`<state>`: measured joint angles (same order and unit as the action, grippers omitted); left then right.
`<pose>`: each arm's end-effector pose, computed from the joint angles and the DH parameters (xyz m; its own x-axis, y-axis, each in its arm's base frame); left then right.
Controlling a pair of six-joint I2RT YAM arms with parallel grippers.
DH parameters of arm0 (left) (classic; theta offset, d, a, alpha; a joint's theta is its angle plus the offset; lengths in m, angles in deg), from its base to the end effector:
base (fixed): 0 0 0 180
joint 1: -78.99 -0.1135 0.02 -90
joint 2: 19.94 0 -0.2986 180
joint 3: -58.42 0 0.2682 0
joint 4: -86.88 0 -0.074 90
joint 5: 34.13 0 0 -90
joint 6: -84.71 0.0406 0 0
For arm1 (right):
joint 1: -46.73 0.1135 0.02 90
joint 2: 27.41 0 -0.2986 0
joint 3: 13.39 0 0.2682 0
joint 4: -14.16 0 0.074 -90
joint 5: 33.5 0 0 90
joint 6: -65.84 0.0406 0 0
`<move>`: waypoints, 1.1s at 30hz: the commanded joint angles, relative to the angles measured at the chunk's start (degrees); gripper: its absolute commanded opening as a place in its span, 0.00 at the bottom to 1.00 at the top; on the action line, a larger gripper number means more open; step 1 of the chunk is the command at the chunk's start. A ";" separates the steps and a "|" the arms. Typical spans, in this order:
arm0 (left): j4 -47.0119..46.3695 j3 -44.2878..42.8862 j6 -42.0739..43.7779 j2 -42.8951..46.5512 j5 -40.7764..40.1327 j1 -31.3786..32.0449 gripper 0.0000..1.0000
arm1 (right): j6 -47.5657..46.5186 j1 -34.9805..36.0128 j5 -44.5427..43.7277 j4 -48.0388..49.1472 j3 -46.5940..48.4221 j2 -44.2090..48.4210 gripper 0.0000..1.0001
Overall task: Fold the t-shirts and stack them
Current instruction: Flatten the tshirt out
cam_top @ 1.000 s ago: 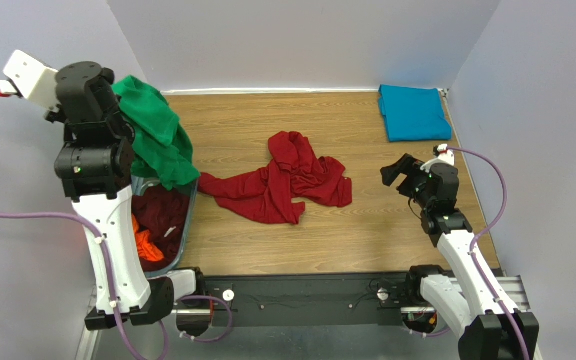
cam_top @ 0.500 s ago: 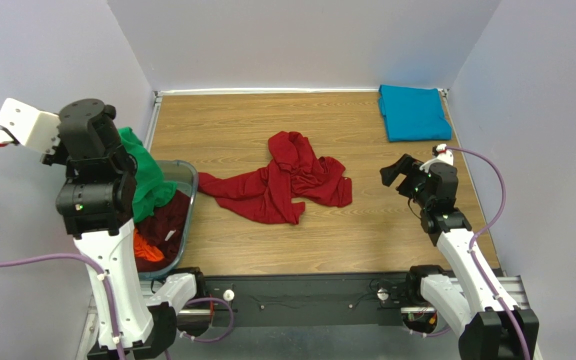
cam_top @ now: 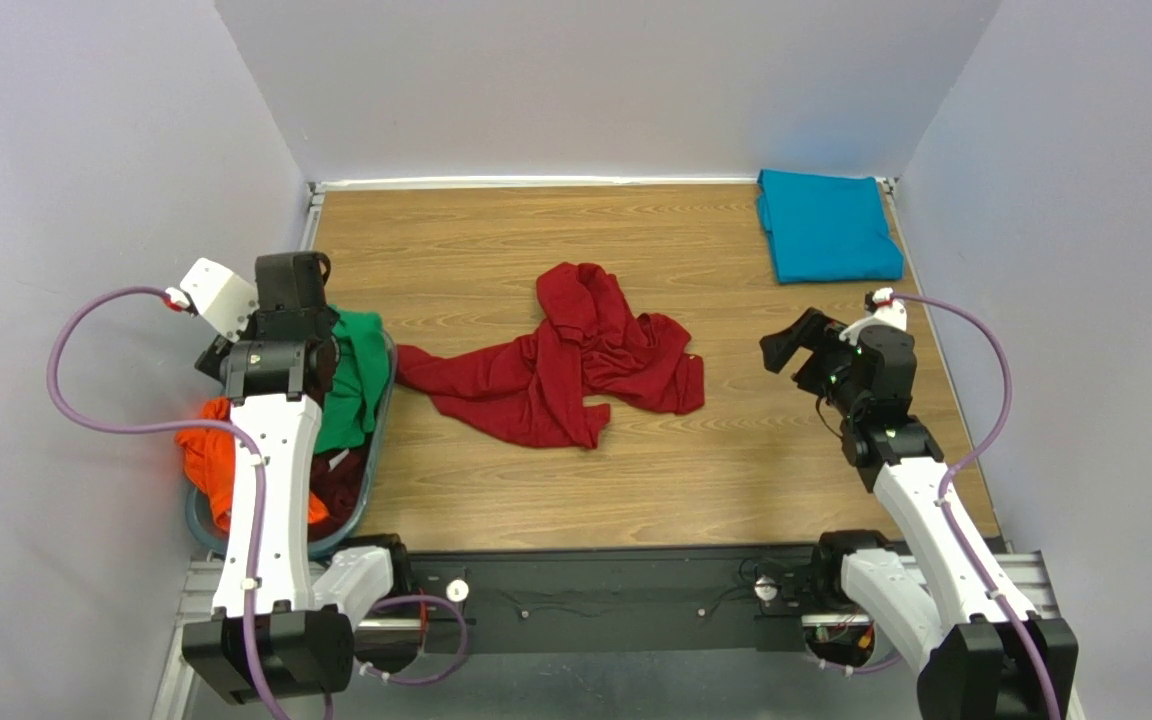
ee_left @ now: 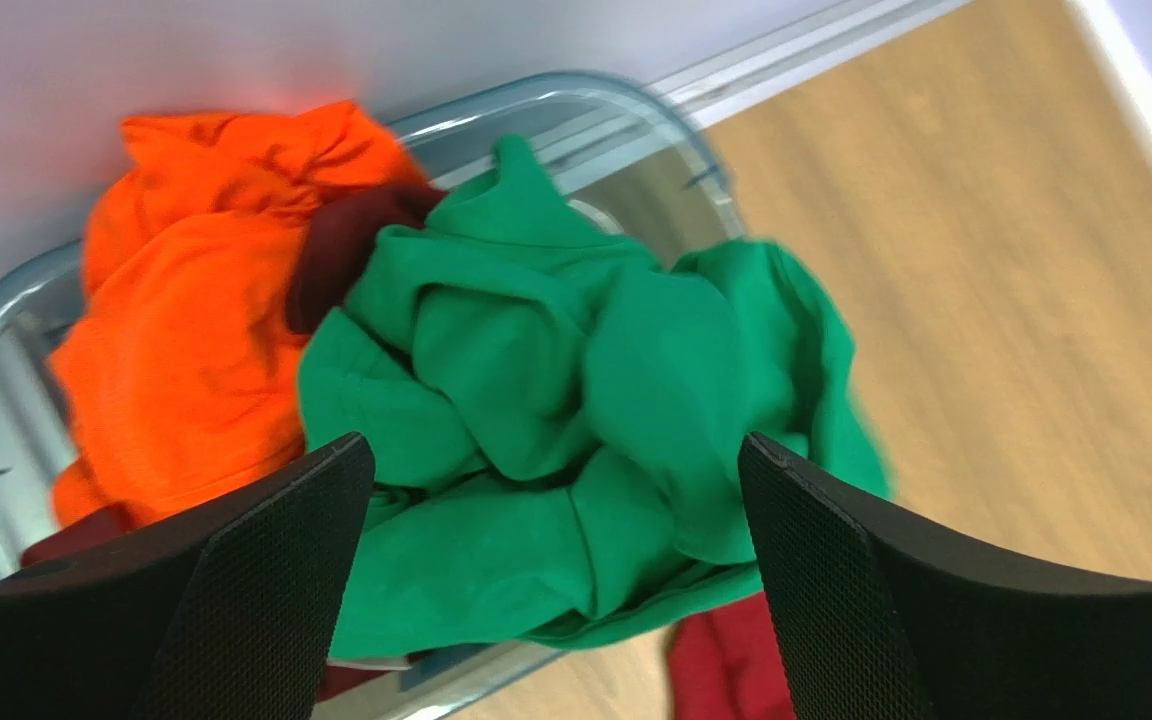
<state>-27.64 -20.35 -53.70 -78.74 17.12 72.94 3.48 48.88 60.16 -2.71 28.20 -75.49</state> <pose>0.1877 0.0454 0.3851 -0.0832 -0.5954 -0.7991 -0.8747 0.4279 -0.2277 0.1919 0.0098 0.2600 -0.3955 0.4484 -0.8015 0.0988 0.8884 0.4483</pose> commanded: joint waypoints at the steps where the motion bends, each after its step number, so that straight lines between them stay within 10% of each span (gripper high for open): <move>1: -4.47 -6.22 0.76 3.43 7.08 -0.28 0.98 | 0.14 0.04 0.38 -0.01 0.87 0.44 1.00; 8: -15.28 -9.57 5.69 4.67 24.58 3.48 0.99 | -1.27 0.04 4.06 -0.01 1.74 -0.70 1.00; 17: -23.01 -6.68 4.72 -8.41 19.85 34.05 0.98 | -4.08 0.04 10.48 0.16 3.15 -7.20 1.00; 33: -34.36 13.02 1.91 -24.15 28.72 57.28 0.94 | -2.15 0.05 11.81 0.08 4.12 -17.75 1.00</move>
<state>-59.22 -8.29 -50.90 -99.07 44.29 129.82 0.92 48.88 69.93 -2.69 30.54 -92.01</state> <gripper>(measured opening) 0.971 0.998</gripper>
